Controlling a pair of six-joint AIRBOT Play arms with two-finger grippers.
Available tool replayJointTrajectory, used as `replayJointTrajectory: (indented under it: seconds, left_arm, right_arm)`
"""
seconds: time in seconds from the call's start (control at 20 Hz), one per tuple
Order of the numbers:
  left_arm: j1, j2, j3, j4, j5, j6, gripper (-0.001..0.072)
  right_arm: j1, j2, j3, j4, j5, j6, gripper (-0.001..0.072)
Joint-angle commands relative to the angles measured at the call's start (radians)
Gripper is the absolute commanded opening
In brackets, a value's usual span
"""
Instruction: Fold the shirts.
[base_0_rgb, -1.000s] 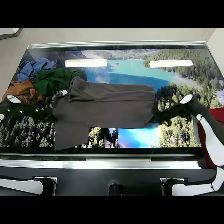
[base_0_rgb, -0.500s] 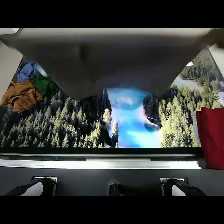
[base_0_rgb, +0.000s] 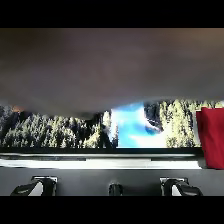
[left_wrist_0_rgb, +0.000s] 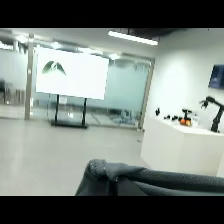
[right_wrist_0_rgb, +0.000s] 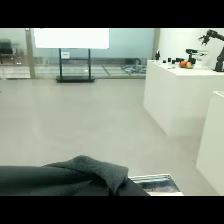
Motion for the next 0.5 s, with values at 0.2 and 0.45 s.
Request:
replayJointTrajectory:
  seconds: [0.2, 0.45]
  left_arm:
    - [-0.002, -0.158, -0.075, 0.126, -0.192, -0.005, 0.003]
    - [-0.1, -0.426, -0.508, 0.127, -0.246, 0.112, 0.003]
  right_arm:
    - [0.001, -0.241, -0.028, 0.033, 0.418, 0.068, 0.0043]
    - [0.019, -0.573, -0.363, 0.092, 0.442, 0.031, 0.0042]
